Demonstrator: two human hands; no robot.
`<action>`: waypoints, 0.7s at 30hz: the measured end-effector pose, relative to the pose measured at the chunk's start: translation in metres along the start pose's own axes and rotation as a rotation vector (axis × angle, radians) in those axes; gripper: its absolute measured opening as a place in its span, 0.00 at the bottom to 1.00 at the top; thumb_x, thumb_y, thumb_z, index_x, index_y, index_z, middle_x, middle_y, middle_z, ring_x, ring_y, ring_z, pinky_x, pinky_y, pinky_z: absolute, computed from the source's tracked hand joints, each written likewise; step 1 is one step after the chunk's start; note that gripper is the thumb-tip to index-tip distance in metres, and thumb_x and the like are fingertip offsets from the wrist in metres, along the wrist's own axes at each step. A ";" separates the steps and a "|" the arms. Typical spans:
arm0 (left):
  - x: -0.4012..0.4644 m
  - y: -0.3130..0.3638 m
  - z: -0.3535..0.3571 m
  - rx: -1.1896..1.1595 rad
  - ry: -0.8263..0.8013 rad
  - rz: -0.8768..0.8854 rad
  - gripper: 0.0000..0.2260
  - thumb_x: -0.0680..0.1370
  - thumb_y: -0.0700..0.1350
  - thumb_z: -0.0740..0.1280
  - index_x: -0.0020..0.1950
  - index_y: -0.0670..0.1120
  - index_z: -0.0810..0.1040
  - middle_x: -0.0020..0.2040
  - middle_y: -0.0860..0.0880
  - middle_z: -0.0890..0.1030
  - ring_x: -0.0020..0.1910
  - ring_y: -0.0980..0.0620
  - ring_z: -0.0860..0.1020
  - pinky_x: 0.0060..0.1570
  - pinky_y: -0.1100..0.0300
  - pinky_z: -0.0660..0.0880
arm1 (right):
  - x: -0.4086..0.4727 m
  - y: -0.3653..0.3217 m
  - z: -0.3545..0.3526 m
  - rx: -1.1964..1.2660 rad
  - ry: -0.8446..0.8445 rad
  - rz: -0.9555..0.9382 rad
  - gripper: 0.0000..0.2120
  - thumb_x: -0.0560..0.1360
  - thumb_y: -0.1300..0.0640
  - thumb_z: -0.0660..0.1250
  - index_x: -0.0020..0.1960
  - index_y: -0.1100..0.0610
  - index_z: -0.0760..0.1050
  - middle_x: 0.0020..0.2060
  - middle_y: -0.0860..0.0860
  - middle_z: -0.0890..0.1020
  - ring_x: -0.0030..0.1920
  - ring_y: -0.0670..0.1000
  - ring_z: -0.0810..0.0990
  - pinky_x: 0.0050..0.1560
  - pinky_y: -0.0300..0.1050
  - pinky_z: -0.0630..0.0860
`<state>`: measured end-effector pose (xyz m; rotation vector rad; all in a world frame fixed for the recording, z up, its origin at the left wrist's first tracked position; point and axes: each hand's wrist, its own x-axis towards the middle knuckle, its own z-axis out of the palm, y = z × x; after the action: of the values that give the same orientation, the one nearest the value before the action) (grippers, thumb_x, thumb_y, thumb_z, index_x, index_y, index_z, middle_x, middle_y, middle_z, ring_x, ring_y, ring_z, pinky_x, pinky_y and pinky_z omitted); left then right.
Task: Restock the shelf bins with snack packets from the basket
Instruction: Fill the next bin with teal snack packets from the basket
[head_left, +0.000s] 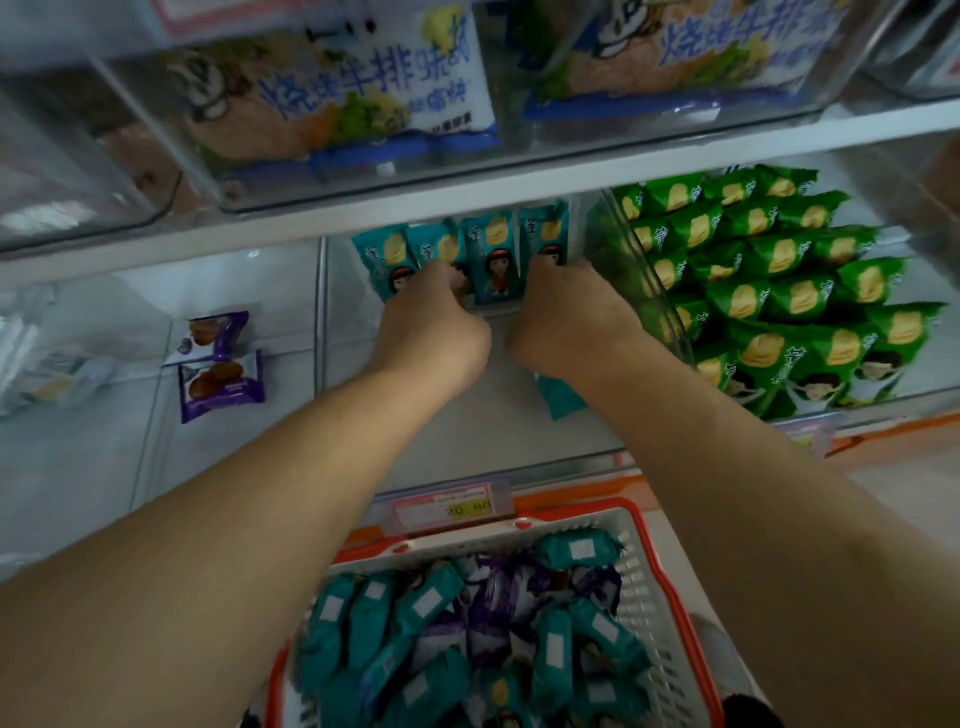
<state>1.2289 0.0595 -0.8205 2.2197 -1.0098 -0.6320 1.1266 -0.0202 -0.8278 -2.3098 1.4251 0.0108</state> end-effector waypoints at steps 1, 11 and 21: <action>-0.004 -0.003 -0.001 0.006 -0.019 -0.015 0.25 0.78 0.36 0.65 0.74 0.48 0.72 0.68 0.46 0.77 0.63 0.47 0.76 0.55 0.60 0.73 | -0.005 -0.003 0.003 -0.077 -0.059 0.032 0.28 0.77 0.52 0.69 0.73 0.57 0.65 0.68 0.62 0.70 0.66 0.65 0.74 0.60 0.57 0.77; -0.019 -0.021 -0.007 -0.062 -0.149 -0.211 0.13 0.79 0.39 0.67 0.61 0.47 0.70 0.52 0.47 0.77 0.55 0.44 0.78 0.57 0.48 0.81 | -0.011 -0.013 0.006 0.609 -0.189 0.061 0.07 0.78 0.64 0.70 0.53 0.55 0.75 0.52 0.55 0.80 0.51 0.56 0.81 0.50 0.50 0.81; -0.011 -0.028 -0.002 -0.561 0.099 -0.233 0.09 0.77 0.40 0.73 0.51 0.53 0.80 0.47 0.48 0.86 0.45 0.48 0.86 0.44 0.47 0.85 | 0.010 -0.011 0.021 1.174 -0.304 0.055 0.11 0.76 0.60 0.75 0.58 0.57 0.85 0.48 0.53 0.89 0.49 0.51 0.88 0.49 0.46 0.83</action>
<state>1.2374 0.0837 -0.8367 1.8515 -0.4481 -0.7861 1.1452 -0.0169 -0.8454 -1.2278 0.9218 -0.3460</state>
